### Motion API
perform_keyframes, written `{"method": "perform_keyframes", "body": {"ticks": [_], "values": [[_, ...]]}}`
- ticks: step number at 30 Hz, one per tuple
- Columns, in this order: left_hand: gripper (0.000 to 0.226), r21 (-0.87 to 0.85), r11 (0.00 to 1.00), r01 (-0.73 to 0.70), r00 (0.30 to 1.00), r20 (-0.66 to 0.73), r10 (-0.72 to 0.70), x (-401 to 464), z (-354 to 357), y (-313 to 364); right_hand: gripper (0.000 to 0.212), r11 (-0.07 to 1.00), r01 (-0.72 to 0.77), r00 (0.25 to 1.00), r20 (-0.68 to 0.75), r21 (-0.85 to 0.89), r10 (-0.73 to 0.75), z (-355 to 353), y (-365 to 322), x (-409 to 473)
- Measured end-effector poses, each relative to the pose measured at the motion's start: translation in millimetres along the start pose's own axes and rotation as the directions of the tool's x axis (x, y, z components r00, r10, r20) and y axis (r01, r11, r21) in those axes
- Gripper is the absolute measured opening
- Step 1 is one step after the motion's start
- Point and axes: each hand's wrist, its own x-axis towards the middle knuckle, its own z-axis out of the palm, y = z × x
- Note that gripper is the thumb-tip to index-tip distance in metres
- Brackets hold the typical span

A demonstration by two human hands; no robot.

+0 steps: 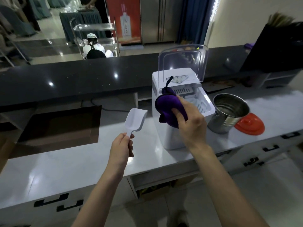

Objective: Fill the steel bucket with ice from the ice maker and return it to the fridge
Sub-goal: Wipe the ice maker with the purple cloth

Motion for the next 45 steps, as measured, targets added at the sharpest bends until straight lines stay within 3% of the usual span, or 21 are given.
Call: {"method": "perform_keyframes", "body": {"ticks": [6, 10, 15, 20, 25, 30, 35, 39, 45], "values": [[0.027, 0.205, 0.971, -0.122, 0.992, 0.034, 0.118, 12.7, 41.9, 23.3, 0.042, 1.0, -0.009, 0.992, -0.123, 0.012, 0.01, -43.1, 32.0, 49.0], [0.022, 0.435, 0.863, -0.256, 0.966, 0.077, 0.248, 19.7, 81.2, 43.5, 0.043, 0.999, -0.028, 0.989, -0.143, 0.029, 0.032, -66.6, 65.7, 79.1], [0.02, 0.561, 0.742, -0.366, 0.927, 0.151, 0.344, 32.2, 132.7, 61.9, 0.044, 0.998, -0.028, 0.989, -0.142, 0.048, 0.035, -87.3, 115.4, 112.5], [0.021, 0.795, 0.518, -0.317, 0.937, 0.177, 0.302, 56.3, 183.3, 69.0, 0.045, 0.995, -0.015, 0.995, -0.094, 0.098, 0.025, -99.8, 163.5, 136.3], [0.02, 0.858, 0.39, -0.334, 0.925, 0.219, 0.31, 78.6, 219.5, 70.6, 0.046, 0.99, -0.015, 0.999, -0.03, 0.139, 0.019, -107.6, 203.6, 151.8], [0.021, 0.914, 0.142, -0.381, 0.905, 0.338, 0.258, 91.7, 232.8, 68.6, 0.042, 0.985, -0.031, 0.999, -0.012, 0.168, 0.034, -108.9, 224.9, 162.7], [0.013, 0.92, 0.101, -0.38, 0.923, 0.368, 0.115, 102.8, 235.6, 64.6, 0.041, 0.977, -0.067, 0.998, 0.005, 0.2, 0.067, -101.7, 232.3, 169.3], [0.009, 0.922, 0.076, -0.379, 0.924, 0.373, 0.081, 112.2, 240.5, 63.6, 0.04, 0.976, -0.092, 0.996, 0.018, 0.195, 0.09, -97.7, 236.3, 171.8], [0.026, 0.923, -0.048, -0.381, 0.923, 0.383, 0.039, 121.2, 243.4, 60.3, 0.04, 0.972, -0.134, 0.991, 0.009, 0.194, 0.134, -93.4, 241.4, 178.2]]}}
